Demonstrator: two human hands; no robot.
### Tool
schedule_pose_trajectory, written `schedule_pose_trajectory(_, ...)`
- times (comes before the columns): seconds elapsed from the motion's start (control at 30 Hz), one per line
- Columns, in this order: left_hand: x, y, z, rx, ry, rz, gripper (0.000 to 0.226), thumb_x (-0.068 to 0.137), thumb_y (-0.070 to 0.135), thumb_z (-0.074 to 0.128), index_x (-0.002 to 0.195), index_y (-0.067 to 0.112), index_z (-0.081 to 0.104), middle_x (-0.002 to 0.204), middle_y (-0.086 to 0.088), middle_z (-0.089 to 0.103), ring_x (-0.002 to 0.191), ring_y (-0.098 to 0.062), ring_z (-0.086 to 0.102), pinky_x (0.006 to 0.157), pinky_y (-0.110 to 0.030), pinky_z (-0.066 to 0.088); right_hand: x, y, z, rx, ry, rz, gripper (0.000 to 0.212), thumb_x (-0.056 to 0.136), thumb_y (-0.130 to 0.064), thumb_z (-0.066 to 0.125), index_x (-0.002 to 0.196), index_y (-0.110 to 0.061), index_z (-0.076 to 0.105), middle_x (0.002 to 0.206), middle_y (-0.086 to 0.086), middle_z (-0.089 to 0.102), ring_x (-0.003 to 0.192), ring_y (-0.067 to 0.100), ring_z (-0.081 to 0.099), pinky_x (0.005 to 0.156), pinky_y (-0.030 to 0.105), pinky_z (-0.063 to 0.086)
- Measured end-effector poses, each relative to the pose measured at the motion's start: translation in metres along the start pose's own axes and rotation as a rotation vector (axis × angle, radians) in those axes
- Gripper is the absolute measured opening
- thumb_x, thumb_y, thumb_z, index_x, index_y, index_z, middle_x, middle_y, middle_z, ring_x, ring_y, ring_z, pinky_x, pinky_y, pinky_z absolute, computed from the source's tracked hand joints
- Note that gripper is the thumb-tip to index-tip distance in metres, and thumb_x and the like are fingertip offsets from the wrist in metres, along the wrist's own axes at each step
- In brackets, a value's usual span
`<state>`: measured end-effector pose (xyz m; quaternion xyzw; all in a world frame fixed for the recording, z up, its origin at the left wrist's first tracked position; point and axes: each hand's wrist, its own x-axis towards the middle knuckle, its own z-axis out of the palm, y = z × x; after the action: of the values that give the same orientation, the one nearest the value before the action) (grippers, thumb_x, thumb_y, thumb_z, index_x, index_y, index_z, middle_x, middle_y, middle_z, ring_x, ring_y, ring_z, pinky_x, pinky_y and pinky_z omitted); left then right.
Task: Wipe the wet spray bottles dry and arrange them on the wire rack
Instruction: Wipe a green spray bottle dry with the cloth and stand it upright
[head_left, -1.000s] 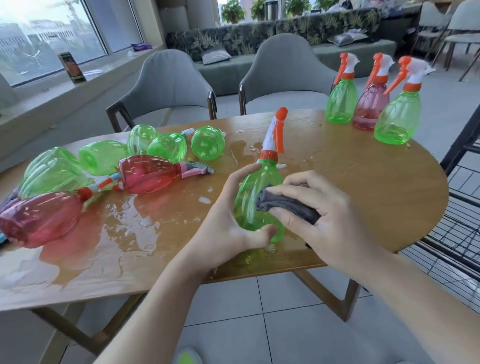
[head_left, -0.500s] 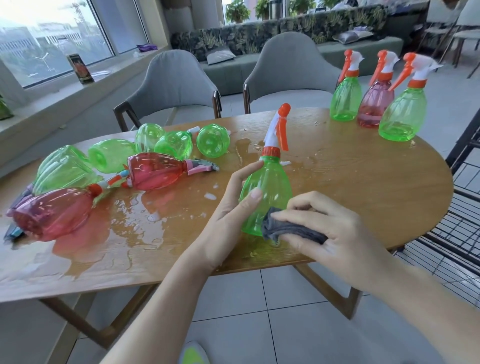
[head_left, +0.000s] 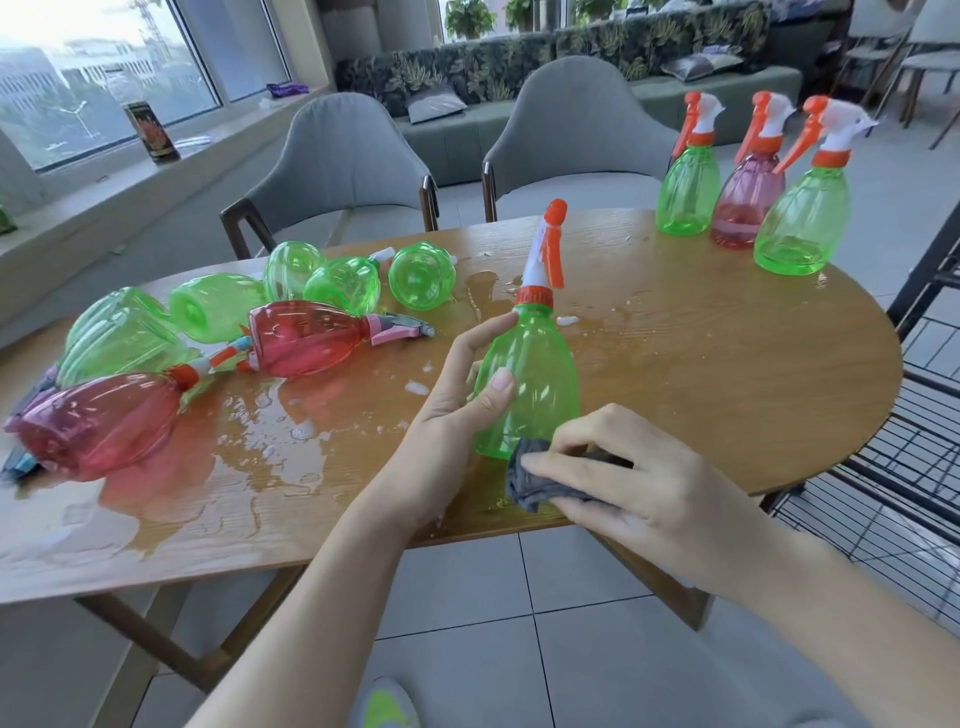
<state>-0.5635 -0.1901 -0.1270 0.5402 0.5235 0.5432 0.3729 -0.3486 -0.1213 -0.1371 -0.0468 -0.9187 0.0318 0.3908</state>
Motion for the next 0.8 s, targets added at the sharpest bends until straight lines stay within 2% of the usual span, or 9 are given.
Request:
schedule_pose_trajectory(0.1, 0.0, 0.001, -0.002, -0.017, -0.045, -0.006, 0.053, 0.103, 0.046, 0.061, 0.154, 0.045, 0.048, 0.161, -0.012, 0.049, 0.155, -0.044, 0.036, 0.124, -0.073, 0.026, 0.002, 0.004, 0.0, -0.007, 0.052, 0.008, 0.025, 0.101, -0.014, 0.066, 0.121, -0.002, 0.074, 0.106, 0.012, 0.066, 0.092, 0.025, 0.063, 0.087, 0.026, 0.05)
schedule_pose_trajectory(0.2, -0.003, 0.003, -0.005, -0.049, -0.101, -0.01, 0.05, 0.106, 0.038, 0.062, 0.154, 0.041, 0.05, 0.159, -0.008, 0.053, 0.149, -0.038, 0.047, 0.122, -0.071, 0.031, 0.01, 0.007, 0.001, 0.021, 0.156, 0.098, 0.027, 0.1, -0.015, 0.067, 0.121, -0.001, 0.074, 0.106, 0.013, 0.066, 0.091, 0.02, 0.062, 0.09, 0.017, 0.044)
schedule_pose_trajectory(0.27, -0.005, 0.005, -0.006, -0.054, -0.13, -0.017, 0.053, 0.104, 0.04, 0.065, 0.155, 0.04, 0.049, 0.161, -0.007, 0.051, 0.151, -0.04, 0.044, 0.121, -0.073, 0.032, 0.017, 0.01, -0.002, 0.026, 0.234, 0.19, 0.028, 0.096, -0.015, 0.071, 0.121, -0.002, 0.074, 0.108, 0.011, 0.067, 0.094, 0.013, 0.061, 0.09, 0.012, 0.042)
schedule_pose_trajectory(0.37, -0.005, 0.007, -0.007, -0.017, -0.15, 0.001, 0.066, 0.097, 0.052, 0.074, 0.156, 0.04, 0.048, 0.166, -0.004, 0.045, 0.157, -0.04, 0.035, 0.123, -0.072, 0.028, 0.025, 0.017, -0.008, 0.07, 0.348, 0.351, 0.027, 0.093, -0.014, 0.074, 0.119, -0.004, 0.075, 0.11, -0.001, 0.066, 0.1, -0.005, 0.058, 0.089, 0.006, 0.041)
schedule_pose_trajectory(0.47, -0.004, 0.007, -0.007, -0.026, -0.153, 0.02, 0.061, 0.099, 0.045, 0.074, 0.155, 0.037, 0.05, 0.165, -0.005, 0.047, 0.155, -0.039, 0.038, 0.123, -0.071, 0.03, 0.028, 0.021, -0.01, 0.133, 0.392, 0.445, 0.025, 0.094, -0.012, 0.074, 0.118, -0.008, 0.074, 0.112, -0.02, 0.061, 0.104, -0.016, 0.057, 0.09, 0.007, 0.043)
schedule_pose_trajectory(0.53, -0.004, 0.007, -0.006, -0.061, -0.124, 0.019, 0.059, 0.097, 0.04, 0.074, 0.152, 0.038, 0.053, 0.162, -0.008, 0.049, 0.153, -0.04, 0.04, 0.12, -0.071, 0.034, 0.026, 0.017, -0.008, 0.167, 0.366, 0.444, 0.025, 0.094, -0.013, 0.073, 0.119, -0.01, 0.074, 0.113, -0.017, 0.063, 0.106, -0.011, 0.059, 0.09, 0.008, 0.043)
schedule_pose_trajectory(0.67, -0.004, 0.008, -0.002, -0.077, -0.059, 0.006, 0.073, 0.086, 0.06, 0.082, 0.15, 0.043, 0.051, 0.16, -0.005, 0.052, 0.152, -0.044, 0.041, 0.117, -0.073, 0.037, 0.017, 0.006, -0.002, 0.186, 0.297, 0.377, 0.029, 0.095, -0.024, 0.069, 0.119, -0.009, 0.075, 0.111, 0.001, 0.069, 0.104, 0.004, 0.064, 0.088, 0.013, 0.046)
schedule_pose_trajectory(0.8, -0.002, 0.007, -0.003, -0.052, -0.081, -0.001, 0.073, 0.086, 0.061, 0.082, 0.15, 0.044, 0.052, 0.161, -0.002, 0.051, 0.155, -0.043, 0.037, 0.12, -0.072, 0.032, 0.019, 0.01, -0.006, 0.197, 0.32, 0.399, 0.027, 0.095, -0.021, 0.072, 0.118, -0.009, 0.075, 0.111, -0.003, 0.07, 0.106, 0.0, 0.064, 0.09, 0.011, 0.044)
